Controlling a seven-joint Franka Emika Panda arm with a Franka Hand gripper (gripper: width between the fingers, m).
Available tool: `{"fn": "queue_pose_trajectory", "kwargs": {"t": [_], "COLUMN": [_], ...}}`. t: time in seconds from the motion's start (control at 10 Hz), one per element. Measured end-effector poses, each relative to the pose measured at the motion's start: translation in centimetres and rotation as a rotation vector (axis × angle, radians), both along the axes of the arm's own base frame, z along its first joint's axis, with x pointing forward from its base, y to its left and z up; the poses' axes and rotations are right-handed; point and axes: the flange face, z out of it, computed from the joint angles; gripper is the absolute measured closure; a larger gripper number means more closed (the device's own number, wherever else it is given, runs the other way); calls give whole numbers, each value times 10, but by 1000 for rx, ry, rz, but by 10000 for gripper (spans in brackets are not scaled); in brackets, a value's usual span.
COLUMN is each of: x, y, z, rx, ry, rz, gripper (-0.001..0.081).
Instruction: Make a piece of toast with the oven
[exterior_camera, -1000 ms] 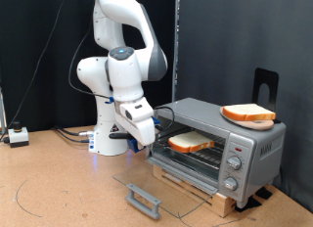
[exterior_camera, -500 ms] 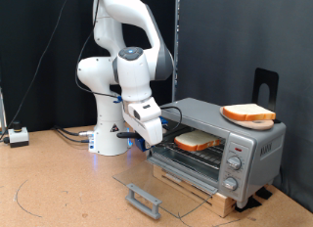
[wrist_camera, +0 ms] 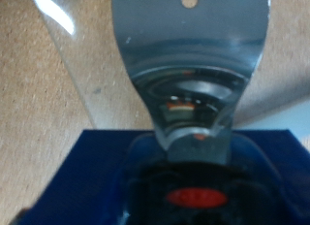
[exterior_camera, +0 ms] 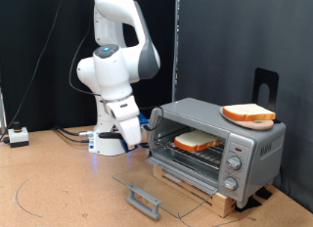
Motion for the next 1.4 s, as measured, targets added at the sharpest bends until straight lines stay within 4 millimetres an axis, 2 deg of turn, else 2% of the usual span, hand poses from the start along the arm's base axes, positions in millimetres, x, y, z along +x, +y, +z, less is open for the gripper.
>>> {"fn": "queue_pose_trajectory", "kwargs": {"t": [0.2, 0.3, 0.5, 0.7, 0.9, 1.4], "x": [0, 0, -1, -2, -4, -12], "y": [-26, -24, -15, -9, -2, 34], "z": [-1, -2, 8, 34, 61, 113], "rx": [-16, -16, 116, 250, 300, 253], "ry": [13, 14, -4, -48, -87, -108], "rz": [-54, -45, -35, -2, 28, 56], "gripper": [411, 411, 411, 411, 411, 411]}}
